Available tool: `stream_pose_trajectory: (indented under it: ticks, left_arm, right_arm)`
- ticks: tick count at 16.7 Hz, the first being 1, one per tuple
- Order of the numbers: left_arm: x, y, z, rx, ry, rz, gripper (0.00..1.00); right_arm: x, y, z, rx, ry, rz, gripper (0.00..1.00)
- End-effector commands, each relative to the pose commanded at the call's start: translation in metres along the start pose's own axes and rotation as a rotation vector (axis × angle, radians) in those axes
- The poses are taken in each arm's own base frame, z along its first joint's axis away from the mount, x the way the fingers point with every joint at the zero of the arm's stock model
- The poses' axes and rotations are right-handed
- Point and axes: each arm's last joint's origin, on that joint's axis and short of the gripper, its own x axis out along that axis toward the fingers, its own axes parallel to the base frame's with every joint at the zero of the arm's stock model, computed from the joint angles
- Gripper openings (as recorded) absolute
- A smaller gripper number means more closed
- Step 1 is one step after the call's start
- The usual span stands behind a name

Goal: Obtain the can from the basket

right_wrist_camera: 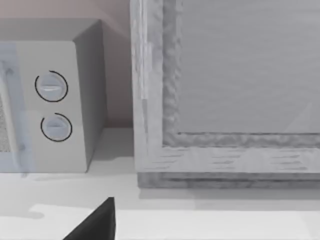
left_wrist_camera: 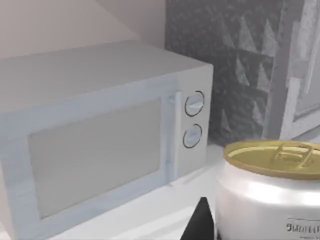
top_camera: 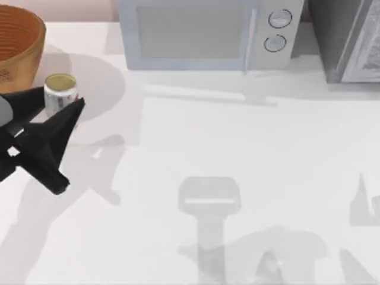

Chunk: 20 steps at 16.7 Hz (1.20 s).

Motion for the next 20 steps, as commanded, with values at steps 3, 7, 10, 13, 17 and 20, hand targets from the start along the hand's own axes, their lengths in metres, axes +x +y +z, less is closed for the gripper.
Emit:
stream_pose_trajectory:
  ticks: [3,7,10,13,17,20]
  left_arm:
    - [0.026,0.007,0.008,-0.001,0.001,-0.135,0.0]
    - [0.066,0.016,0.003,-0.031,0.029,-0.305,0.0]
    - [0.095,0.024,-0.001,-0.025,0.02,-0.408,0.0]
    - [0.125,0.03,-0.014,-0.02,0.016,-0.513,0.0]
    - [0.161,0.038,-0.044,-0.039,0.028,-0.639,0.0]
    - [0.184,0.046,-0.075,-0.06,0.044,-0.707,0.0]
  right_arm:
    - [0.0,0.0,0.0,0.0,0.0,0.0,1.0]
    - [0.0,0.0,0.0,0.0,0.0,0.0,1.0]
    - [0.0,0.0,0.0,0.0,0.0,0.0,1.0]
    - [0.0,0.0,0.0,0.0,0.0,0.0,1.0]
    - [0.0,0.0,0.0,0.0,0.0,0.0,1.0]
    - [0.0,0.0,0.0,0.0,0.0,0.0,1.0]
